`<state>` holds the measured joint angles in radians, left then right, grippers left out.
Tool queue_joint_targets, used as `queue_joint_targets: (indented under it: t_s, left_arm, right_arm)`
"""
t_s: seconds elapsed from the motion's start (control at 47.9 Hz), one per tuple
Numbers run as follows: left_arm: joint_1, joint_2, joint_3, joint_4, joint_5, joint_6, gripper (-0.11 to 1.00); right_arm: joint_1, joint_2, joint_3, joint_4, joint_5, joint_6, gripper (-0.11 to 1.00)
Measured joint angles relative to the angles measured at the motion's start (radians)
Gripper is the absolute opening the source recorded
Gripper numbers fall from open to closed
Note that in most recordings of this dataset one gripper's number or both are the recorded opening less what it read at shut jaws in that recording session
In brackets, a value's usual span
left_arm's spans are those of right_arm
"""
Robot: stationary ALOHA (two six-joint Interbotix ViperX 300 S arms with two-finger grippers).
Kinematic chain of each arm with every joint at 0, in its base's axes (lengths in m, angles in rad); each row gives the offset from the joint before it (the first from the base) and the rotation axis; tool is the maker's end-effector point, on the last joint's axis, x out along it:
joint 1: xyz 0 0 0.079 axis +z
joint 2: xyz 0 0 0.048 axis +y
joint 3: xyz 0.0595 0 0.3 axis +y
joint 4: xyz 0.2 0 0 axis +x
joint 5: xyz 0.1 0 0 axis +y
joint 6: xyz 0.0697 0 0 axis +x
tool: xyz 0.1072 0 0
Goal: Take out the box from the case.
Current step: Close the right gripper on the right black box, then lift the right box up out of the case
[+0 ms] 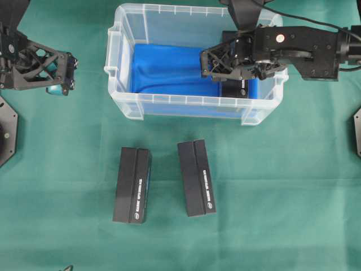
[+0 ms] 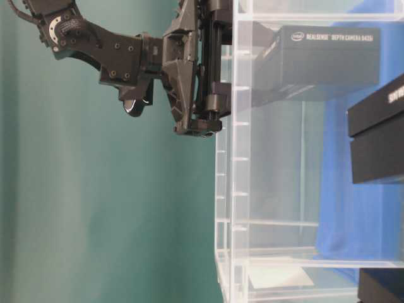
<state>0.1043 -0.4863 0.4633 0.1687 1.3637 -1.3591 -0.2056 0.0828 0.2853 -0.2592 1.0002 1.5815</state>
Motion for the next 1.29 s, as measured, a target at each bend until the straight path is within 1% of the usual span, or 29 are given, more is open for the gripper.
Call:
queue_joint_targets:
  t_s: [0.229, 0.542, 1.064, 1.293]
  left_arm:
    - [-0.002, 0.0, 0.0, -0.002, 0.0, -0.002, 0.97]
    - [-0.006, 0.0, 0.0, 0.0, 0.0, 0.002, 0.97]
    - [-0.006, 0.0, 0.0, -0.002, 0.0, 0.005, 0.97]
    - [-0.006, 0.0, 0.0, -0.002, 0.0, 0.005, 0.97]
  right_arm:
    - [0.0, 0.0, -0.006, -0.003, 0.005, 0.015, 0.65]
    - [0.0, -0.009, -0.021, 0.0, 0.06, 0.025, 0.65]
    - [0.003, -0.14, -0.098, -0.002, 0.201, 0.02, 0.65]
    - [0.011, -0.176, -0.143, -0.02, 0.276, 0.015, 0.65]
